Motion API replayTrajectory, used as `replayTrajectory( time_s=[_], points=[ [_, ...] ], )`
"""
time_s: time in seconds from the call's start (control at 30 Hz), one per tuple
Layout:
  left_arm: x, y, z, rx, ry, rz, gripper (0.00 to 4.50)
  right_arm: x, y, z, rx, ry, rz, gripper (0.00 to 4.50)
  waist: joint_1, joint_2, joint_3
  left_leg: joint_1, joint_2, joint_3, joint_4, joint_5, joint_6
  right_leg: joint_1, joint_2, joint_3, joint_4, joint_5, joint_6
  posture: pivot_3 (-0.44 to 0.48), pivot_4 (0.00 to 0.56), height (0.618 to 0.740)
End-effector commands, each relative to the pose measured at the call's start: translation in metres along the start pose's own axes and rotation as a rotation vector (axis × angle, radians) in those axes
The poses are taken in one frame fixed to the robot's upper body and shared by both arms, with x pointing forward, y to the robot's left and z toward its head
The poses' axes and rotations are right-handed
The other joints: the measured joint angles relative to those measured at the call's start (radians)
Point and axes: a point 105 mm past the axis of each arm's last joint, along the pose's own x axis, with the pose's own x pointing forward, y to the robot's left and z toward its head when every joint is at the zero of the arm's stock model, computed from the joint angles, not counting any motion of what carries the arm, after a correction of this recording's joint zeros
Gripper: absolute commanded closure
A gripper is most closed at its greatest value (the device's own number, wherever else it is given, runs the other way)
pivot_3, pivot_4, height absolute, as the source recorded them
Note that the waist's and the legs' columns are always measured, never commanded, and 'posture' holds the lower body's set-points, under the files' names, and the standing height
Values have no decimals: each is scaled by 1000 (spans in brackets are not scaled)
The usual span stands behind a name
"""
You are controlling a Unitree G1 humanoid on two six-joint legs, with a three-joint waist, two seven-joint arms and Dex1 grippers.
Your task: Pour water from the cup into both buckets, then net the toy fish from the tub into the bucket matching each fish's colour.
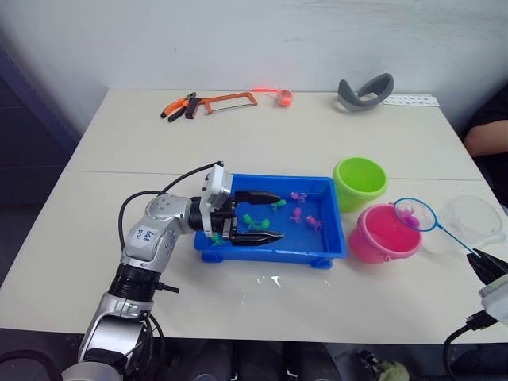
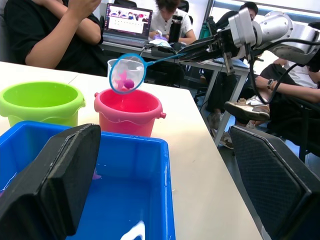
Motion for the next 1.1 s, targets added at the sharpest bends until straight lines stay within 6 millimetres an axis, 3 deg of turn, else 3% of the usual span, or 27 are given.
replayTrajectory(
  time_s=[0.03,0.3,0.4,0.57,0.7,0.93,1.1],
  points=[
    [0,0,7,42,-12,5,48,-2,-1,2,-215,-30,-9,4500,1,0,0,0,0,0,0,0,0,0,0,0,0,0,0,0,150,740],
    [-5,-2,5,50,-4,5,48,-7,-15,5,-367,-67,-128,4500,0,0,0,0,1,0,0,0,-1,0,0,1,0,0,0,0,150,740],
    [-10,-5,8,56,-22,-8,48,-7,-20,4,-249,-68,-165,4500,-1,0,0,0,1,0,0,0,-1,0,0,1,0,0,0,0,150,740],
    [-32,-3,8,69,-20,14,48,-3,-47,19,-6,-136,-227,4500,-3,0,0,1,2,0,0,0,-1,1,-3,1,0,0,-1,0,150,740],
    [-57,2,-1,83,35,73,48,10,-60,45,-7,-208,-163,4500,-3,0,0,1,2,0,0,0,-1,1,-4,0,0,0,-1,0,150,740],
    [-78,9,-8,92,74,165,48,47,-52,88,121,-319,-3,4500,2,0,0,0,2,0,1,-1,1,0,-6,-2,0,0,-1,0,150,740],
    [-77,5,-9,79,82,170,48,64,-25,113,143,-326,131,4500,1,0,0,-3,1,-3,2,-1,2,0,-7,-5,2,0,-1,0,150,740]
  ],
)
